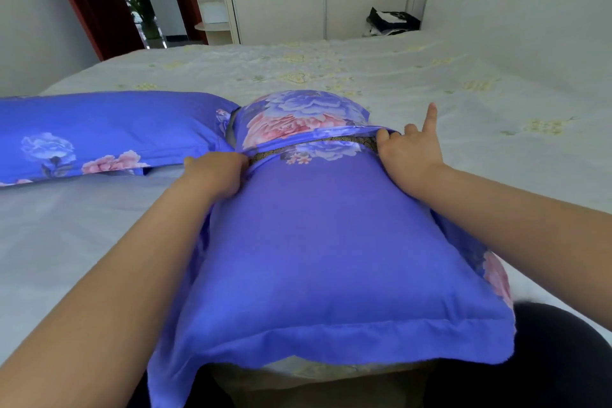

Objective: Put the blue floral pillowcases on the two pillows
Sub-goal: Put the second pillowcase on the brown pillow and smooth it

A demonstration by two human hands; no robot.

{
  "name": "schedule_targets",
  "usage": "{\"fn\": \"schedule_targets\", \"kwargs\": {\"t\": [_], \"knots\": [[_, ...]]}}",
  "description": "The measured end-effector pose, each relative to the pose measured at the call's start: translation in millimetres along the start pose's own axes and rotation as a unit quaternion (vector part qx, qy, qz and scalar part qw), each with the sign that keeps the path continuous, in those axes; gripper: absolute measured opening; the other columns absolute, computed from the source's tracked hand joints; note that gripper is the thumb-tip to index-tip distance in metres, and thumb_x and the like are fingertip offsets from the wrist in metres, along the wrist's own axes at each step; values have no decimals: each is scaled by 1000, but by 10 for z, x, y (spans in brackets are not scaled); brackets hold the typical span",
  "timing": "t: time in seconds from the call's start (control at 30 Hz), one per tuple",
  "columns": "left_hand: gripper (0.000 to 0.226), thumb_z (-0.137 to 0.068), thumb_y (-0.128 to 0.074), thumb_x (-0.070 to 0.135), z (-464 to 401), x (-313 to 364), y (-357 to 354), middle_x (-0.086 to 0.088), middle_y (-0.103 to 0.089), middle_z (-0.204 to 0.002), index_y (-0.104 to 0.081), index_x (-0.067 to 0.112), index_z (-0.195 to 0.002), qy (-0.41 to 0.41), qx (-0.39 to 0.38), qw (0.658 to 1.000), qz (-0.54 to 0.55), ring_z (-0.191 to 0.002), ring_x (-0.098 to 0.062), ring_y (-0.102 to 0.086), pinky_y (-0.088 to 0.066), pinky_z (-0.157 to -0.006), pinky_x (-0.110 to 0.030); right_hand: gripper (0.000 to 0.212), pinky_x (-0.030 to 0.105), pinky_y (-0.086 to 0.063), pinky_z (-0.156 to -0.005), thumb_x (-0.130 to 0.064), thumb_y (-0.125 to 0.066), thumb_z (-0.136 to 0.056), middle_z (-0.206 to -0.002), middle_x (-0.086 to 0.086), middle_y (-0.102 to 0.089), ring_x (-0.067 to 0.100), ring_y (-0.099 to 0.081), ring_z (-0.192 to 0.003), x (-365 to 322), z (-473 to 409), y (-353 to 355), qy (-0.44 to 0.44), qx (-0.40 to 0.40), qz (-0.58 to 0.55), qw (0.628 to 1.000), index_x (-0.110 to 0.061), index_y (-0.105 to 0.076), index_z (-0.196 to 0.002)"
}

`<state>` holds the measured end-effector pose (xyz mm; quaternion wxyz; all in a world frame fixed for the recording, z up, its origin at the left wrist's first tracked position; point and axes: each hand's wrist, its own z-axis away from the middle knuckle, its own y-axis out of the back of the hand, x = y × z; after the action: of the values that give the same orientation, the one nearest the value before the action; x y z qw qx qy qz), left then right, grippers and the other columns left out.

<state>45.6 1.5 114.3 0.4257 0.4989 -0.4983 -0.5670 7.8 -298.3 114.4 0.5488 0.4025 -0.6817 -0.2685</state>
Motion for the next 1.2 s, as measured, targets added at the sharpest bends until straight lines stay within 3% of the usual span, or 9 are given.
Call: {"fn": "schedule_targets", "kwargs": {"t": [0.1,0.2,0.33,0.47,0.57,0.77,0.93,1.1,1.2], "knots": [[9,-84,-50,17,-17,-172,-4,0,-60,-97,-50,24,-77,-57,-121,991,8,-89,-25,-54,-43,-78,-32,19,72,-1,-104,-6,-36,-91,-84,8,-62,32,-57,-93,-46,67,-5,-3,13,0,1000,-6,-46,-108],[9,-82,-52,18,-14,-224,-22,-2,-60,-95,-51,22,-75,-62,-124,990,40,-89,-25,-52,-43,-78,-33,24,72,0,-104,-12,-37,-93,-89,4,-64,31,-57,-97,-54,89,49,-6,-30,-12,999,-10,-45,-116],[7,-85,-51,28,-41,-220,-112,0,-56,-91,-51,22,-80,14,-5,1000,3,-102,-25,-45,-32,-92,-46,33,69,-3,-105,-18,-34,-95,-97,-3,-65,30,-57,-103,18,8,117,-23,-115,-53,992,-22,-50,-123],[16,-85,-51,16,-15,-149,-321,-8,-65,-89,-63,15,-95,45,191,979,-45,-101,-29,-50,-37,-75,-36,25,64,-5,-110,-10,-35,-93,-61,-5,-43,24,-63,-82,68,7,93,-26,-49,-41,998,-15,-57,-103],[16,-86,-50,13,-6,-127,-445,-12,-67,-87,-62,10,-96,51,220,974,-19,-94,-32,-56,-38,-68,-34,25,61,-5,-112,-7,-35,-93,-55,-3,-43,24,-64,-75,83,29,17,-29,-16,-46,998,-11,-58,-99],[14,-73,-65,1,90,-117,-363,-17,-61,-65,-61,4,-85,2,303,951,-57,-59,-34,-59,-41,-61,-38,30,50,-25,-107,-8,-33,-92,-104,10,-67,31,-62,-96,69,63,118,-35,-42,-149,987,-9,-50,-116],[38,-93,-47,46,109,53,-137,-12,-65,-84,-64,13,-89,28,331,937,108,-79,-35,-60,-41,-65,-37,67,61,-15,-109,-70,-21,-89,-135,3,-52,30,-44,-127,77,-95,457,-66,-157,-403,899,-26,-46,-133],[68,-73,-65,62,25,279,-40,-7,-45,-123,-46,21,-123,-8,259,939,224,-116,-29,-41,-38,-91,-46,86,63,2,-109,-79,-37,-77,-139,3,-48,28,-26,-140,-233,-8,506,-21,-29,-274,961,-19,-35,-138],[52,-80,-59,59,-58,235,-82,-8,-53,-113,-51,16,-107,24,226,955,189,-110,-30,-47,-36,-89,-45,60,52,-18,-109,-51,-57,-84,-118,10,-58,30,-49,-119,-355,-14,431,-26,123,-270,955,-13,-43,-128]]}}
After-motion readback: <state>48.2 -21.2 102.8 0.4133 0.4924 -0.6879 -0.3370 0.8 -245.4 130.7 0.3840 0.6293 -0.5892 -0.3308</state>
